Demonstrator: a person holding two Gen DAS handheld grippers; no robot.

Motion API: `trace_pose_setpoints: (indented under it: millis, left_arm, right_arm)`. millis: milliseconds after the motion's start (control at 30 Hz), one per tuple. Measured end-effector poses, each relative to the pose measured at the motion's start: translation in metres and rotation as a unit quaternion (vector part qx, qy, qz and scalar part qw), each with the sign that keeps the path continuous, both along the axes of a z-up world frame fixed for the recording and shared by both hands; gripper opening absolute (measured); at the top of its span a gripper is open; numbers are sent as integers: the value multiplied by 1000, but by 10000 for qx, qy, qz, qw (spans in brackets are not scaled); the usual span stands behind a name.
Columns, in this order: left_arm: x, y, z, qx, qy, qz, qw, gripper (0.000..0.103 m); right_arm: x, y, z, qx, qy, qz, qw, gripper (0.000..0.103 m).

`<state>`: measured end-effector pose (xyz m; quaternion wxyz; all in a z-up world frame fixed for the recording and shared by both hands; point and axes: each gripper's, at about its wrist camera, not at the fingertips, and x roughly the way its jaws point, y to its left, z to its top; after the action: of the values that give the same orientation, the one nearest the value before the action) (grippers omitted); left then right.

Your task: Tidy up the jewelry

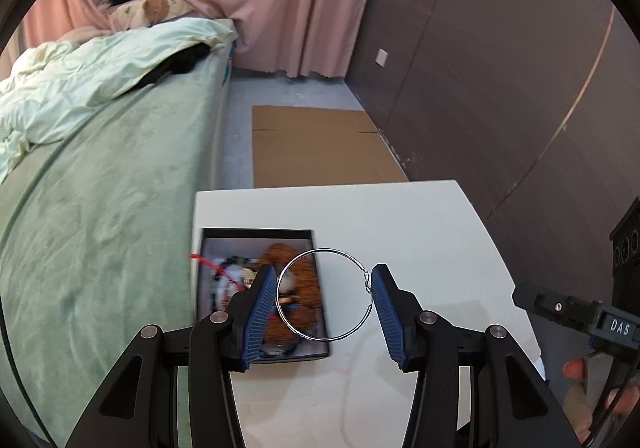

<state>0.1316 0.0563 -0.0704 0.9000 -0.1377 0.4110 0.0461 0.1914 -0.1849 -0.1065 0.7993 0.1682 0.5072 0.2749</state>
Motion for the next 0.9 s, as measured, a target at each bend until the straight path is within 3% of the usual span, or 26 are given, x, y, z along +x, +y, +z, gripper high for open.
trace_pose_setpoints:
  millis: [133, 200, 367, 533, 633, 700, 900]
  left_arm:
    - [-4, 23, -4, -114, 8, 184, 9998, 51]
    - [-6, 32, -7, -187, 17, 245, 9995, 51]
    - [-2, 44, -15, -403, -33, 407, 9984, 52]
    - [9, 49, -26, -736, 174, 413, 9963, 54]
    - [13, 48, -27, -655, 227, 448, 9966, 57]
    - [14, 48, -27, -637, 257, 490, 9964, 71]
    - [7, 43, -24, -608, 209, 494, 9967, 73]
  right_arm:
    - [-4, 16, 0, 69, -32, 107, 9999, 86]
    - [-5, 22, 0, 91, -20, 122, 9999, 96]
    - [-6, 28, -4, 81, 44, 166, 9998, 96]
    - [-3, 29, -9, 75, 167, 187, 9997, 96]
    - [0, 28, -9, 41, 204, 186, 9996, 96]
    - [1, 26, -6, 46, 176, 178, 9997, 96]
    - [-5, 15, -5, 91, 176, 90, 9998, 96]
